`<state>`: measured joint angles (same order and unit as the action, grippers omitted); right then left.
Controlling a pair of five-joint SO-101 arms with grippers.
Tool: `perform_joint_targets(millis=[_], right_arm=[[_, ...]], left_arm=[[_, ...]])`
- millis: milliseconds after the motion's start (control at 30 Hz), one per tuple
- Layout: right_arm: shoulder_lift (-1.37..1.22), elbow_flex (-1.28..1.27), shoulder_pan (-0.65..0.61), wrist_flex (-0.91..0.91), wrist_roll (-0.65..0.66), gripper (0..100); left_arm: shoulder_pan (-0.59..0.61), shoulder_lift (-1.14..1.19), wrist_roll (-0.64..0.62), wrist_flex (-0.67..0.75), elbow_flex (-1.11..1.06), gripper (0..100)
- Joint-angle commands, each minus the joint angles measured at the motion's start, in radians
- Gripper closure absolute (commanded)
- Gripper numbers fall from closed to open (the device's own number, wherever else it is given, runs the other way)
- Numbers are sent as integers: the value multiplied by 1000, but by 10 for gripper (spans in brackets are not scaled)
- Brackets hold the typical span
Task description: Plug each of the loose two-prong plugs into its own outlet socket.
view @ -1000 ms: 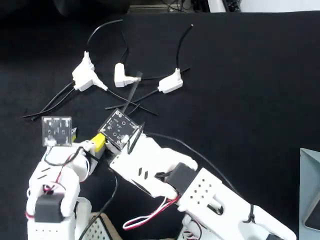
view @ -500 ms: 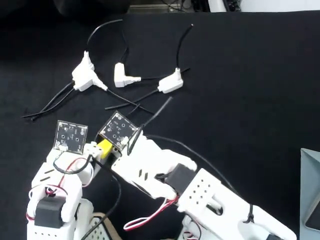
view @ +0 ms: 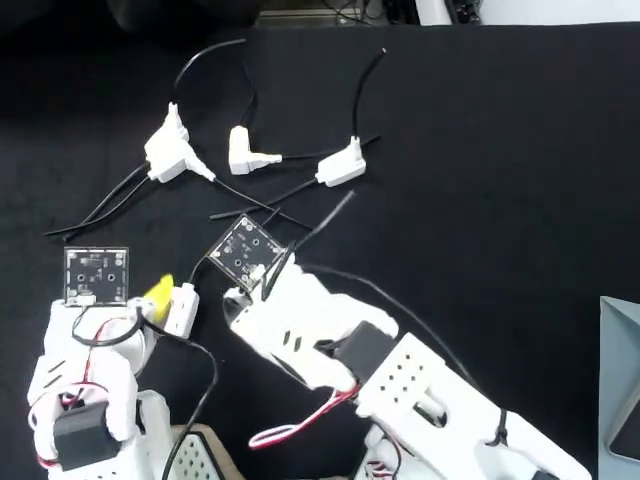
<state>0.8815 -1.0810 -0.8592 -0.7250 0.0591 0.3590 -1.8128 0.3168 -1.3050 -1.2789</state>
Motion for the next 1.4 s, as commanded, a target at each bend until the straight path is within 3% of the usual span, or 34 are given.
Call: perform_joint_targets(millis=[0, 133, 400, 500, 733, 800, 1033, 1200, 1367], right_arm=[[24, 2, 52, -34, -3, 987], [24, -25, 54, -32, -5, 987], [24, -35, 54, -34, -5, 987], [24, -35, 54, -35, -5, 987], [24, -41, 55, -35, -5, 987], [24, -47, 55, -35, -3, 987], [24, -47, 58, -35, 0, 987], [24, -47, 61, -37, 0, 987], [25, -13, 110, -80, 2, 987]], left_arm=[[15, 78, 48, -26, -1, 656], [10, 259, 101, 9, 16, 654], [2, 707, 120, 210, 62, 654], [-58, 848, 120, 226, 102, 657], [-124, 1114, 37, 408, 127, 659], [-119, 1162, 37, 440, 127, 662], [-133, 1247, 31, 477, 159, 818], [-268, 1244, 35, 477, 140, 919], [-421, 1244, 32, 483, 148, 947]])
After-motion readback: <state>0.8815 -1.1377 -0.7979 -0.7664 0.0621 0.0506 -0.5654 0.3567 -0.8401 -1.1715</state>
